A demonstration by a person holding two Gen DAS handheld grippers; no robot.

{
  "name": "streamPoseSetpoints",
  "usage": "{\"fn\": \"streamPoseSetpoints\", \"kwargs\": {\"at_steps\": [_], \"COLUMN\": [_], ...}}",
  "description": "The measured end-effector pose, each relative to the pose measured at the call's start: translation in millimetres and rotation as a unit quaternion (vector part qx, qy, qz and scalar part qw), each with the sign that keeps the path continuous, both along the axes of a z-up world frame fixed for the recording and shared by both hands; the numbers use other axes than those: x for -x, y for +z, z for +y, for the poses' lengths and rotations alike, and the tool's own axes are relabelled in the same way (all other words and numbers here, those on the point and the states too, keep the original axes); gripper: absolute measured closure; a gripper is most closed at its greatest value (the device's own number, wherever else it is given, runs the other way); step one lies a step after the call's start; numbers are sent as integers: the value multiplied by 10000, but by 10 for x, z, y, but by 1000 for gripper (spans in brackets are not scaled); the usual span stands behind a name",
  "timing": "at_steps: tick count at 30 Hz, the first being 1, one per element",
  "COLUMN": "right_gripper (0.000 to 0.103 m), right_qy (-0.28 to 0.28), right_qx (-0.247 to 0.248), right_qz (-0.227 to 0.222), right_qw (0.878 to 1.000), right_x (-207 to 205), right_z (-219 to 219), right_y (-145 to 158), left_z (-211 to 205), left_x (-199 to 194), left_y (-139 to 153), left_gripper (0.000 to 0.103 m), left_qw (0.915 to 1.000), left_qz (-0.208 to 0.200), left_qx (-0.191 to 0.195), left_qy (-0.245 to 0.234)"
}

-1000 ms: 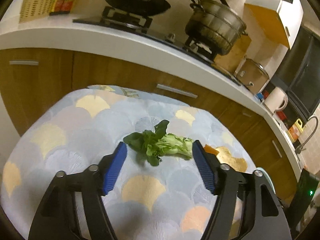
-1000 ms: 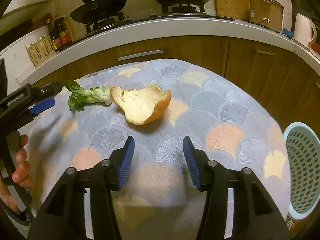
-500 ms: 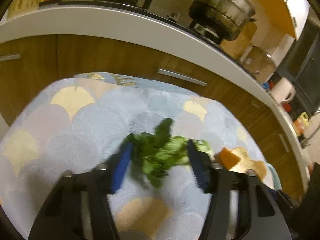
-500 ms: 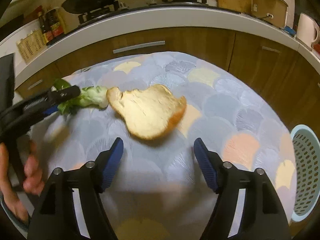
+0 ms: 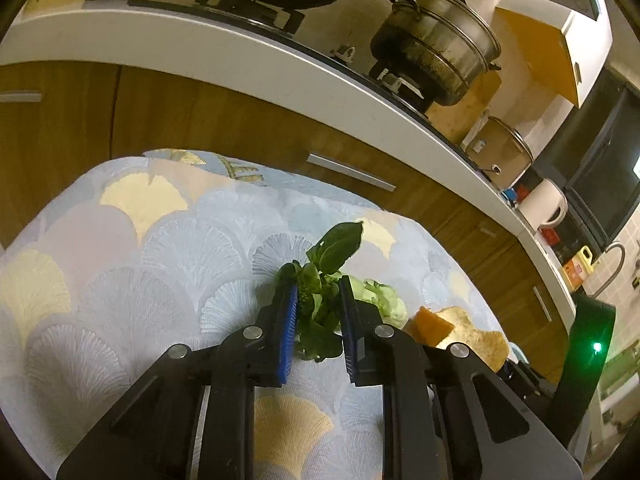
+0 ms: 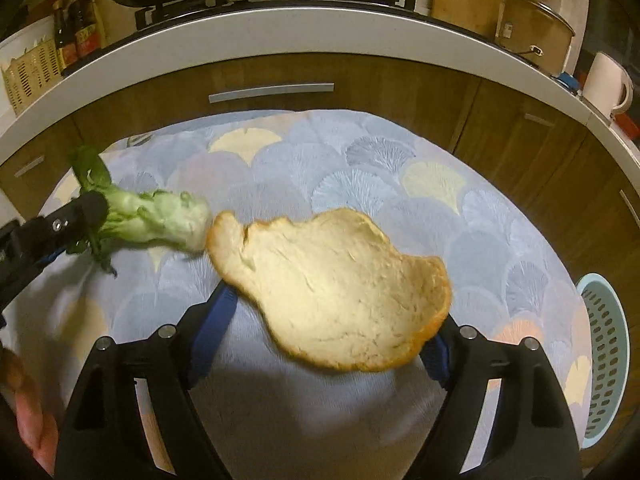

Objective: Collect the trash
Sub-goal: 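Grasp the leafy greens with the left tool while the right tool grasps the bread crust, then carry the greens and bread crust over the blue basket and open both tools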

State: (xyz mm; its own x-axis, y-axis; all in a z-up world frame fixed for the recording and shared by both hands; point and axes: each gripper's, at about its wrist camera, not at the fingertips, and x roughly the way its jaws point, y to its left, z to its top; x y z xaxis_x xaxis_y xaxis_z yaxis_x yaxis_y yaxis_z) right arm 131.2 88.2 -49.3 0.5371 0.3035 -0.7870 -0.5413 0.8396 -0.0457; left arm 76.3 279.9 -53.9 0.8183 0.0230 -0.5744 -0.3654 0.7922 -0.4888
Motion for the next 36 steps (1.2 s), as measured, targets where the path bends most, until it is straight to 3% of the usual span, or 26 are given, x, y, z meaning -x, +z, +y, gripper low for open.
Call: {"fn": "streamPoseSetpoints", "kwargs": {"at_steps": [2,3,5,7,14,18,21,25,36], "right_gripper": [44,48,68,76,78,78,78,78,78], "right_qy": [52,48,56,107,55,-53,-96,-215,-806], "right_qx": [-63,-67,-169,-397,-909,-1113,-1190,-1156,-1337], "right_qz": [-54,-123,-279,-317,-386,-516,-619,-849,-1005], "right_qw": [10000,9999,9995,9987,9951,9924,9909,9894,9826], "right_x": [22,44,104,130,248,374,468,575,550], "right_z": [3,-2,-42,-99,-466,-794,-1014,-1329,-2246], "right_y": [12,20,61,99,282,492,635,802,943], "left_z": [-5,-1,20,36,-72,-238,-462,-700,-1634], "left_x": [5,13,43,73,106,77,97,118,-42], "left_y": [9,13,15,26,139,211,338,469,789], "left_gripper": [86,86,87,89,90,91,91,91,91], "left_qw": [10000,10000,9998,9993,9950,9851,9793,9735,9592], "left_qz": [-40,-88,-184,-314,-776,-1114,-1307,-1416,-1348], "left_qx": [-21,8,94,193,316,595,366,368,-99], "left_qy": [-8,-22,-46,-97,-551,-1165,-1505,-1760,-2483]}}
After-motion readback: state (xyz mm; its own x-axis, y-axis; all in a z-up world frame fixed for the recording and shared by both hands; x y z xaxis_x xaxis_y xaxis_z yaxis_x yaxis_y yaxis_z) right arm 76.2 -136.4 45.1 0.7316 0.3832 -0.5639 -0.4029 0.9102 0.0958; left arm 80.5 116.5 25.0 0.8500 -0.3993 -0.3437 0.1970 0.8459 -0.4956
